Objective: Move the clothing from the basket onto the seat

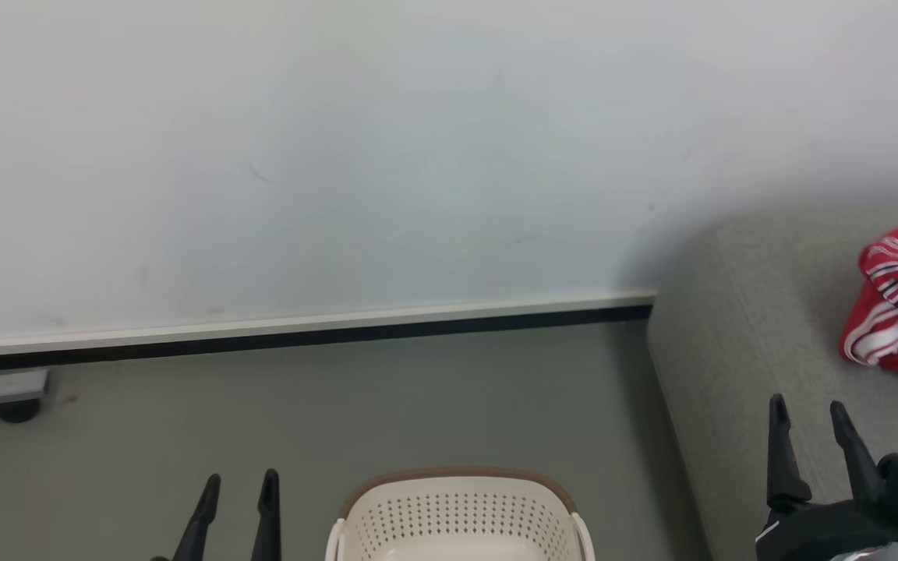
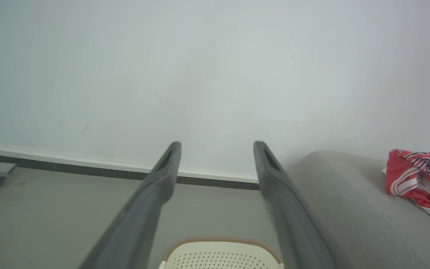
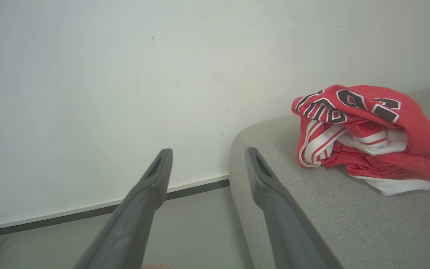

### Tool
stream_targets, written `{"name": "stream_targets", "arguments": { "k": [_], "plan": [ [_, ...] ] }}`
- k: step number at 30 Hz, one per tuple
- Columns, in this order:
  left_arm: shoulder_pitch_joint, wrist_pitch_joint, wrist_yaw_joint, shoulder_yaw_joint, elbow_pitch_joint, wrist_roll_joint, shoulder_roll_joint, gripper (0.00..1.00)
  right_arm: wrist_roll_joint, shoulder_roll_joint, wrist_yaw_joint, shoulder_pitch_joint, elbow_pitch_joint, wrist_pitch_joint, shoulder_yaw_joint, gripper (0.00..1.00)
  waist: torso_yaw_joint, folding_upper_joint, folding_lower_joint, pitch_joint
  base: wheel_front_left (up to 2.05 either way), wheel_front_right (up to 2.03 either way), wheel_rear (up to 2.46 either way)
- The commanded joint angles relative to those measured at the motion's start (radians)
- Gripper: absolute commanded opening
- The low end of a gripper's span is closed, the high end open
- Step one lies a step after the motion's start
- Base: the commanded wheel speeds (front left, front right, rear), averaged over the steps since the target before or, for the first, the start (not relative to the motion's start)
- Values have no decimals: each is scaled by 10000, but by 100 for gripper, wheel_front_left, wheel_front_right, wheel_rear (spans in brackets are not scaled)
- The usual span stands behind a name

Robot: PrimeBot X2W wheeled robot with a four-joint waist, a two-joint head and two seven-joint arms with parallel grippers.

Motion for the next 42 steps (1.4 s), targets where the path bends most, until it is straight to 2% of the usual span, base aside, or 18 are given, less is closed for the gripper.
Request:
{"name": "stream_targets", "arguments": {
  "k": [1, 10, 17, 29, 42],
  "plan": [
    [189, -51, -21, 211, 17, 264, 6, 100, -134, 103, -7, 293, -122, -80, 61, 100, 740, 1, 1, -624, 0, 0, 0],
    [441, -50, -81, 825, 267, 830, -27, 100, -454, 386, -7, 805, -301, -107, 316, 100, 1142, 1, 1, -759, 0, 0, 0],
    [620, -50, -613, 934, 681, 1199, 313, 100, -680, 458, -7, 1247, -465, -87, 510, 100, 1268, 1, 1, -763, 0, 0, 0],
    [743, -50, -1001, 1209, 1086, 1545, 282, 100, -668, 456, -7, 1698, -60, -272, 1638, 100, 980, 1, 1, -701, 0, 0, 0],
    [667, -51, -1079, 1404, 1161, 1723, 70, 100, -597, 458, -7, 1427, 215, -444, 1766, 100, 922, 1, 1, -610, 0, 0, 0]
  ]
}}
